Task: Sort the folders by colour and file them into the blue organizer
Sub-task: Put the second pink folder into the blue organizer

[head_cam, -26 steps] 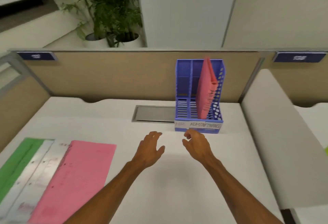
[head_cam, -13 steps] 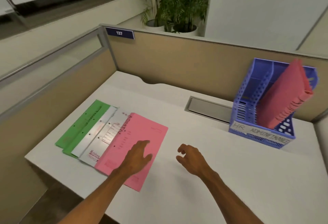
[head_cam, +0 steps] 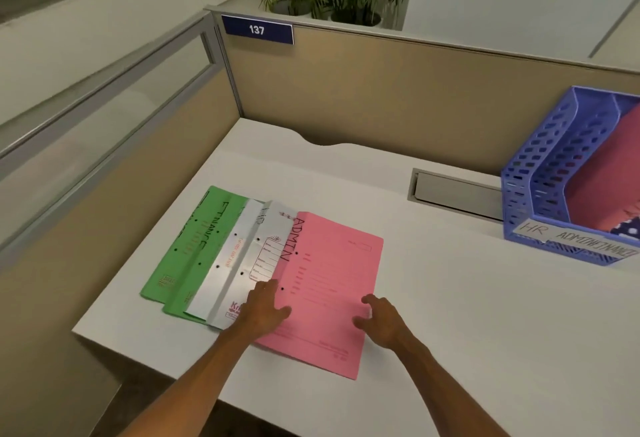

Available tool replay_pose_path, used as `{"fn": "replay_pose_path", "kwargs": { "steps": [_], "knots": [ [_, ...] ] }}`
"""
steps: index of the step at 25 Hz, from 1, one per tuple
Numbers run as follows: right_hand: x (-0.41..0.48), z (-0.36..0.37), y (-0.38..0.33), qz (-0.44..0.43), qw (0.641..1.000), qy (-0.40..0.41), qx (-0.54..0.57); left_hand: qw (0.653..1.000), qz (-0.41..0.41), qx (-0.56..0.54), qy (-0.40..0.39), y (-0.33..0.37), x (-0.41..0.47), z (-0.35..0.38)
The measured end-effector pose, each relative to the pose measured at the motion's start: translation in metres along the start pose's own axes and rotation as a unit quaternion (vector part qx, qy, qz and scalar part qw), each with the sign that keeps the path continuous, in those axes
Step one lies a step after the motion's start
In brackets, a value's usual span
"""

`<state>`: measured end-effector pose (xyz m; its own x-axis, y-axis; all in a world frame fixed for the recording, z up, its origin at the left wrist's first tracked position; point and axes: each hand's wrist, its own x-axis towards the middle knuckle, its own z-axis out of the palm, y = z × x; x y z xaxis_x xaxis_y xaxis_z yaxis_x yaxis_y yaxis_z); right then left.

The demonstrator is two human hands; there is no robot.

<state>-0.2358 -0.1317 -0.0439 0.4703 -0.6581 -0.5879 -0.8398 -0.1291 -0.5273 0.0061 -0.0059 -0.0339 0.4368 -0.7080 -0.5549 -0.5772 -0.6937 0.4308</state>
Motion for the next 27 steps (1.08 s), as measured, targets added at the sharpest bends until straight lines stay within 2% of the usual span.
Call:
{"fn": "replay_pose_path", "kwargs": {
  "steps": [7, 13, 17, 21, 24, 27],
  "knots": [
    [0.007, 0.033, -0.008, 0.052, 0.998, 0.022, 0.000, 0.999, -0.040, -0.002, 0.025, -0.011, 0.023, 0.000],
    [0.013, 0.035, -0.011, 0.055, 0.998, 0.021, 0.027, 0.979, -0.098, -0.177, -0.021, -0.005, 0.034, -0.009],
    [0.012, 0.031, -0.010, 0.055, 0.998, 0.011, 0.037, 0.977, -0.077, -0.195, -0.034, 0.004, 0.030, -0.017],
    [0.008, 0.019, -0.012, 0.049, 0.996, 0.000, 0.076, 0.947, -0.053, -0.306, -0.082, 0.016, 0.021, -0.034],
    [0.003, -0.006, -0.028, 0.040, 0.994, 0.051, 0.084, 0.935, -0.012, -0.330, -0.127, 0.035, 0.011, -0.048],
    [-0.005, -0.044, -0.058, -0.002, 0.987, 0.116, 0.106, 0.930, 0.044, -0.337, -0.137, 0.069, 0.001, -0.062]
  ]
}}
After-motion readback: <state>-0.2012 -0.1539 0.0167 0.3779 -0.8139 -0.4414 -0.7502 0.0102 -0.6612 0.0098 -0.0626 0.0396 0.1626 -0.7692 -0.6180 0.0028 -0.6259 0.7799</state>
